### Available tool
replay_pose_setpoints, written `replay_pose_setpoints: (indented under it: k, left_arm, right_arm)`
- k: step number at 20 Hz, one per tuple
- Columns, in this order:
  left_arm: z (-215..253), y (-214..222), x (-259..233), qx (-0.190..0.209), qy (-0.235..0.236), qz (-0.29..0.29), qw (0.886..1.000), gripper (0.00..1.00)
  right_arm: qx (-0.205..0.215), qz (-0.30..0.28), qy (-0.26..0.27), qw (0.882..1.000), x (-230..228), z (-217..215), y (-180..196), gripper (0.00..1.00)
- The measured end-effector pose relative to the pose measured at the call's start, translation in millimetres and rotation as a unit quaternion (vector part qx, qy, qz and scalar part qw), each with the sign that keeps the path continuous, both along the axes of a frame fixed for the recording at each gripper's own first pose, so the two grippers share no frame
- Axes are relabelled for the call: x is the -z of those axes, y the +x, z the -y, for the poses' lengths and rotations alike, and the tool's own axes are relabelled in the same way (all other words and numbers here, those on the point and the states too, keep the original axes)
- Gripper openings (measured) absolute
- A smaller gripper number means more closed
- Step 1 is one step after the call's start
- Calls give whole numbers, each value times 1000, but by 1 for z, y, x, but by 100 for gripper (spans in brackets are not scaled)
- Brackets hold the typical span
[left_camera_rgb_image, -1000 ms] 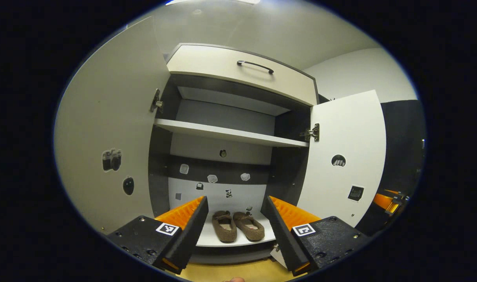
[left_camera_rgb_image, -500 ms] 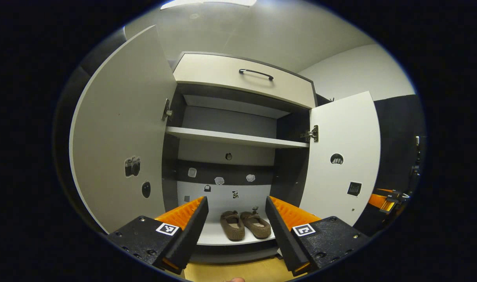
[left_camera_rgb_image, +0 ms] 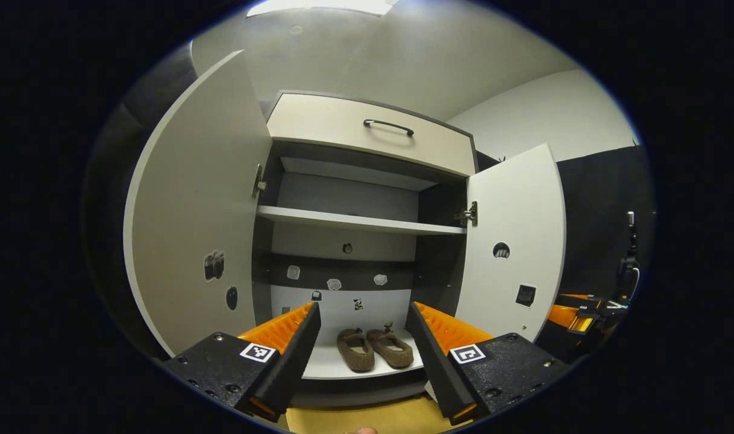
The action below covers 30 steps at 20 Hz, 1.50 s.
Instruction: Grab one shoe with the right hand and put it into the shoe cabinet, grab the other shoe with the left hand and put it into the shoe cabinet; then close the right door with the right hand and the left door with the left hand.
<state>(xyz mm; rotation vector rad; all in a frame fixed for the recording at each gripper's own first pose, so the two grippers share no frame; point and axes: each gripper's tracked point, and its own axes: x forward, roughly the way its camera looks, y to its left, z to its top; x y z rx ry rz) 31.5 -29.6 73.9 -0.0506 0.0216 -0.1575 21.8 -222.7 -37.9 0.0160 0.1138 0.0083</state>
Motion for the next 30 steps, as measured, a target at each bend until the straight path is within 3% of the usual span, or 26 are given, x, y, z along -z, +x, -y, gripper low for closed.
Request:
replay_pose_setpoints:
  k: [2,8,9,10,12,14,19,20,21,24,27,30]
  left_arm:
    - [-3,-6,-4,0,8,7,1000,89]
    - [-8,-36,-22,3,31,27,999,90]
    - [-10,-41,-24,0,31,29,999,89]
    - [-13,-46,-28,-3,29,34,999,85]
    - [-23,-56,-33,-13,24,37,999,89]
    - [-41,-66,-34,-35,22,34,999,89]
    - [-94,-86,-38,-104,20,34,994,89]
    - [-103,-90,-41,-115,19,38,992,84]
    - [-112,-92,-42,-127,19,41,991,89]
    - [-142,-99,-46,-159,14,45,986,89]
    - [-163,-106,-50,-185,-4,52,981,90]
    - [-191,-102,-39,-200,-14,38,979,89]
  right_arm:
    - [-14,-2,2,1000,1,-14,2,92]
    - [-32,-5,2,999,2,-32,8,96]
    - [-36,-5,6,999,4,-36,10,92]
    - [-40,-6,10,999,5,-41,12,92]
    - [-45,-5,19,999,7,-47,18,96]
    - [-43,-1,23,999,7,-50,26,92]
    - [-28,2,36,999,8,-45,46,96]
    - [-27,2,40,999,7,-45,49,96]
    - [-27,2,43,999,8,-46,51,96]
    - [-29,4,40,999,9,-57,56,97]
    - [-41,1,34,999,13,-78,58,97]
    - [-78,-12,57,995,24,-113,62,97]
